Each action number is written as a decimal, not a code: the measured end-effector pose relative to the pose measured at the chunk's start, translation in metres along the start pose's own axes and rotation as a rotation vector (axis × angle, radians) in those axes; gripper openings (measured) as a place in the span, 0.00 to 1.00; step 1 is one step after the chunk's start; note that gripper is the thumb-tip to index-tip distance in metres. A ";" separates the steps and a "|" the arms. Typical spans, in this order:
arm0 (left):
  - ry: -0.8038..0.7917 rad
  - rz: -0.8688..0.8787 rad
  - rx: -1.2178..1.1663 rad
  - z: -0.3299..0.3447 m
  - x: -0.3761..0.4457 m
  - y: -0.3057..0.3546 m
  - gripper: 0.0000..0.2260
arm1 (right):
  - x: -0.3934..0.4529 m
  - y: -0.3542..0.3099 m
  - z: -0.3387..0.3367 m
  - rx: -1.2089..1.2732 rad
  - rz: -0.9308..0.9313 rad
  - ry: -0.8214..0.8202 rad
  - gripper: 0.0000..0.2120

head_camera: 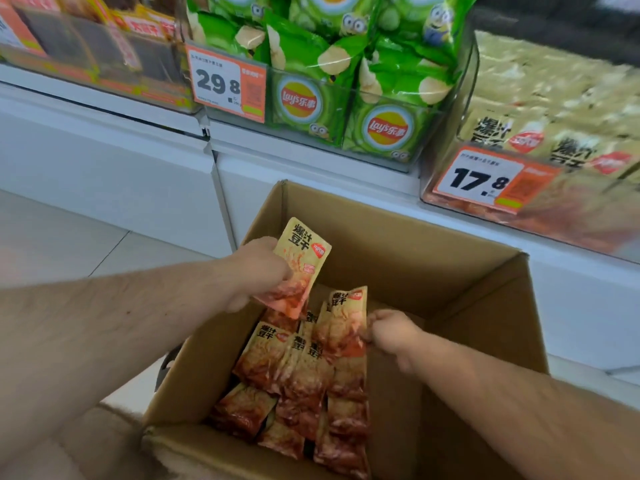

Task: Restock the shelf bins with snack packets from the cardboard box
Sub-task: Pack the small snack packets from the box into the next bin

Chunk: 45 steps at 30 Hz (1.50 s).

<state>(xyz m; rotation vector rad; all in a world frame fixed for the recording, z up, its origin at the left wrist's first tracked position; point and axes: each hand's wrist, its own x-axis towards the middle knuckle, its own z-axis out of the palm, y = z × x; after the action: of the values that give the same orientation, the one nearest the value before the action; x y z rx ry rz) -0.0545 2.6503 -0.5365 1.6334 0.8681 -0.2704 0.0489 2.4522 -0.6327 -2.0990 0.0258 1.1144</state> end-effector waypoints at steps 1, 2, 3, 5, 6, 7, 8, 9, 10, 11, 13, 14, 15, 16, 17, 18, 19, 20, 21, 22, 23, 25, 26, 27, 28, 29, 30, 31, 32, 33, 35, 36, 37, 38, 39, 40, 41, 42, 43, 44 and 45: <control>-0.019 -0.006 -0.044 0.003 -0.002 0.000 0.09 | -0.011 -0.006 -0.015 -0.020 -0.034 -0.007 0.09; -0.037 -0.013 -0.095 0.007 -0.005 0.001 0.09 | -0.025 -0.012 -0.030 -0.019 -0.065 -0.021 0.09; -0.041 -0.018 -0.153 0.011 -0.006 0.001 0.10 | -0.038 -0.018 -0.043 0.016 -0.092 -0.035 0.08; -0.035 -0.027 -0.270 0.020 -0.011 0.004 0.10 | -0.068 -0.028 -0.067 0.098 -0.153 -0.074 0.05; -0.038 -0.037 -0.326 0.025 -0.015 0.006 0.10 | -0.079 -0.031 -0.075 0.151 -0.184 -0.096 0.05; -0.043 -0.043 -0.365 0.029 -0.019 0.008 0.11 | -0.090 -0.034 -0.080 0.216 -0.209 -0.122 0.05; -0.047 -0.045 -0.393 0.033 -0.023 0.010 0.11 | -0.098 -0.037 -0.083 0.269 -0.228 -0.148 0.05; -0.060 -0.044 -0.417 0.038 -0.026 0.013 0.11 | -0.105 -0.040 -0.083 0.318 -0.242 -0.174 0.05; -0.092 -0.040 -0.455 0.042 -0.031 0.017 0.11 | -0.108 -0.041 -0.081 0.350 -0.251 -0.194 0.05; -0.143 -0.039 -0.502 0.047 -0.036 0.021 0.13 | -0.111 -0.043 -0.077 0.358 -0.255 -0.203 0.05; -0.251 -0.027 -0.565 0.054 -0.042 0.028 0.20 | -0.113 -0.046 -0.069 0.308 -0.272 -0.185 0.06; -0.294 -0.010 -0.558 0.058 -0.044 0.032 0.22 | -0.114 -0.046 -0.066 0.277 -0.285 -0.164 0.07; -0.314 0.018 -0.529 0.062 -0.046 0.034 0.21 | -0.116 -0.047 -0.064 0.247 -0.299 -0.135 0.07; -0.312 0.058 -0.490 0.065 -0.048 0.035 0.18 | -0.117 -0.047 -0.063 0.217 -0.315 -0.100 0.07; -0.291 0.109 -0.452 0.069 -0.049 0.036 0.14 | -0.119 -0.047 -0.063 0.189 -0.329 -0.062 0.07; -0.268 0.161 -0.428 0.072 -0.049 0.036 0.12 | -0.120 -0.048 -0.065 0.168 -0.341 -0.025 0.07; -0.253 0.207 -0.410 0.075 -0.049 0.036 0.11 | -0.122 -0.049 -0.066 0.159 -0.350 0.009 0.06; -0.242 0.245 -0.395 0.077 -0.050 0.036 0.11 | -0.123 -0.049 -0.067 0.154 -0.360 0.036 0.04; -0.226 0.275 -0.385 0.079 -0.050 0.037 0.11 | -0.124 -0.050 -0.069 0.147 -0.369 0.057 0.04; -0.208 0.298 -0.378 0.080 -0.051 0.038 0.12 | -0.125 -0.051 -0.070 0.138 -0.379 0.074 0.03; -0.188 0.318 -0.370 0.082 -0.050 0.039 0.12 | -0.127 -0.051 -0.071 0.130 -0.386 0.089 0.03; -0.156 0.352 -0.338 0.085 -0.048 0.039 0.14 | -0.130 -0.052 -0.073 0.113 -0.390 0.109 0.03; -0.146 0.370 -0.321 0.086 -0.047 0.038 0.14 | -0.130 -0.052 -0.075 0.102 -0.390 0.124 0.03; -0.139 0.390 -0.300 0.087 -0.046 0.038 0.14 | -0.130 -0.052 -0.077 0.080 -0.398 0.158 0.05; -0.134 0.412 -0.270 0.087 -0.046 0.038 0.15 | -0.130 -0.053 -0.081 0.040 -0.427 0.223 0.08; -0.134 0.439 -0.238 0.088 -0.046 0.039 0.15 | -0.129 -0.055 -0.086 -0.018 -0.473 0.306 0.11; -0.140 0.464 -0.204 0.088 -0.046 0.040 0.15 | -0.130 -0.057 -0.093 -0.079 -0.530 0.369 0.15; -0.151 0.487 -0.168 0.088 -0.046 0.042 0.15 | -0.131 -0.060 -0.100 -0.129 -0.589 0.390 0.19; -0.160 0.513 -0.123 0.088 -0.045 0.044 0.16 | -0.134 -0.063 -0.107 -0.167 -0.644 0.371 0.23; -0.164 0.540 -0.071 0.088 -0.045 0.047 0.17 | -0.137 -0.066 -0.113 -0.195 -0.685 0.327 0.27; -0.163 0.598 0.041 0.088 -0.045 0.051 0.17 | -0.143 -0.071 -0.123 -0.244 -0.730 0.226 0.36; -0.164 0.621 0.092 0.089 -0.045 0.053 0.17 | -0.145 -0.072 -0.127 -0.281 -0.741 0.184 0.39; -0.170 0.644 0.139 0.091 -0.046 0.054 0.16 | -0.147 -0.073 -0.130 -0.334 -0.754 0.157 0.39; -0.174 0.667 0.188 0.093 -0.048 0.055 0.15 | -0.149 -0.073 -0.133 -0.397 -0.765 0.151 0.37; -0.174 0.692 0.237 0.095 -0.050 0.056 0.14 | -0.151 -0.073 -0.135 -0.452 -0.773 0.152 0.33; -0.174 0.715 0.281 0.097 -0.052 0.057 0.14 | -0.153 -0.074 -0.136 -0.481 -0.782 0.145 0.29; -0.174 0.735 0.321 0.099 -0.054 0.058 0.13 | -0.155 -0.073 -0.137 -0.494 -0.783 0.129 0.25; -0.174 0.755 0.361 0.100 -0.057 0.059 0.12 | -0.157 -0.072 -0.138 -0.496 -0.774 0.109 0.21; -0.176 0.776 0.400 0.101 -0.059 0.061 0.12 | -0.159 -0.071 -0.138 -0.500 -0.755 0.091 0.18; -0.181 0.795 0.434 0.102 -0.061 0.064 0.12 | -0.161 -0.070 -0.139 -0.508 -0.735 0.084 0.15; -0.185 0.813 0.464 0.103 -0.063 0.067 0.12 | -0.164 -0.070 -0.141 -0.515 -0.717 0.086 0.12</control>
<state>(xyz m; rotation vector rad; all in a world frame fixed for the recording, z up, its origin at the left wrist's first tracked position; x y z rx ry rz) -0.0247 2.5303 -0.4757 2.2084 -0.0545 -0.0413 0.0707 2.3649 -0.4242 -2.2871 -0.9849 0.6211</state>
